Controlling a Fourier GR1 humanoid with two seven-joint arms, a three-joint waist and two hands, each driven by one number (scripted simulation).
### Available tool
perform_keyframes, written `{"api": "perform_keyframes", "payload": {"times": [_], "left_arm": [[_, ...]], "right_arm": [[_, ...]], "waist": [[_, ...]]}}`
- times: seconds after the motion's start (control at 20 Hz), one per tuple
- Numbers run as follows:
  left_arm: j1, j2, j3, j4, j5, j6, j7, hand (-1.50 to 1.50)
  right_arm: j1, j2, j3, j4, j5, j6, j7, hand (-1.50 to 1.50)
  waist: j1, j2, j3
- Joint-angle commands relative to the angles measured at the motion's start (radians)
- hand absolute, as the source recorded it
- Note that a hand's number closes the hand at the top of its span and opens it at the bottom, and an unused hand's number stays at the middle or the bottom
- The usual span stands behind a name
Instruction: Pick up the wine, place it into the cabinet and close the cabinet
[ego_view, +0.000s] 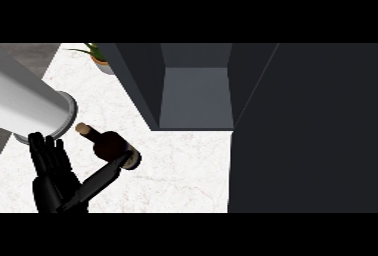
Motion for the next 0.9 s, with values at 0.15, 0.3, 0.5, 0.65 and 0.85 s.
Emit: {"api": "perform_keyframes", "payload": {"times": [0.15,0.3,0.5,0.65,0.85], "left_arm": [[0.031,-0.002,0.036,0.138,0.167,-0.061,-0.205,-1.5],[0.007,0.005,0.097,0.177,0.173,-0.12,-0.206,-1.5],[0.056,-0.002,0.048,0.267,0.297,-0.138,-0.375,-1.5],[0.02,-0.002,0.019,0.275,0.295,-0.098,-0.349,-1.5],[-0.088,-0.002,0.131,0.427,0.356,-0.18,-0.392,-1.5]], "right_arm": [[-0.084,-0.027,-0.053,-0.068,-0.049,-0.049,0.123,-1.5],[0.042,0.015,0.01,-0.035,0.015,0.018,-0.013,-1.5],[-0.045,0.057,0.075,0.007,0.095,-0.045,0.014,-1.5],[-0.076,-0.001,-0.031,-0.021,-0.025,-0.025,0.08,-1.5],[0.016,0.026,-0.002,-0.041,0.007,0.006,0.018,-1.5]], "waist": [[0.001,0.0,0.0],[-0.002,0.0,0.0],[0.002,0.0,0.0],[0.0,0.001,0.0],[-0.003,0.001,0.0]]}}
